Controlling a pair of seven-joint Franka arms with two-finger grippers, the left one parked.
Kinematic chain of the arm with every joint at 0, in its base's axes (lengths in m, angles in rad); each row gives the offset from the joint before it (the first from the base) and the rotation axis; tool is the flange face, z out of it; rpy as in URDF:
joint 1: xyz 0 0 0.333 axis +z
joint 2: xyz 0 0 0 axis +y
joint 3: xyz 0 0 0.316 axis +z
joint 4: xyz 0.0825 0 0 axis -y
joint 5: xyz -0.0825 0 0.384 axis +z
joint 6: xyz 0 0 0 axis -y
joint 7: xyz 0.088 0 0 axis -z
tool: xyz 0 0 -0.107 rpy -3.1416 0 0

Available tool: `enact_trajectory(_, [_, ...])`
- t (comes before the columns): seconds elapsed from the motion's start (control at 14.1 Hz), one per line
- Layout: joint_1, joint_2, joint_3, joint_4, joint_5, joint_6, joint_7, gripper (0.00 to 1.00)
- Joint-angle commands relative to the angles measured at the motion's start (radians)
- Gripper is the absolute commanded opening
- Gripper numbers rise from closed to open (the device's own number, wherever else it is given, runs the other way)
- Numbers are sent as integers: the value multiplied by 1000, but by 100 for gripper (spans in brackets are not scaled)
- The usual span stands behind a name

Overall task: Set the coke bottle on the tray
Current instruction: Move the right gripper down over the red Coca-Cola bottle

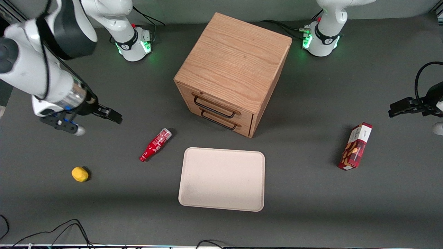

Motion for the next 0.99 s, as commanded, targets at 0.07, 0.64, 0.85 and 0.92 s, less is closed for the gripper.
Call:
enact_trajectory(0.07, [26, 86, 28, -124, -69, 166, 268, 100])
enact_trajectory(0.64, [39, 316, 25, -234, -191, 529, 467, 100])
enact_trajectory(0.85, [37, 384, 23, -234, -259, 597, 528, 100])
enact_trajectory(0.92, [37, 399, 19, -234, -259, 618, 528, 100])
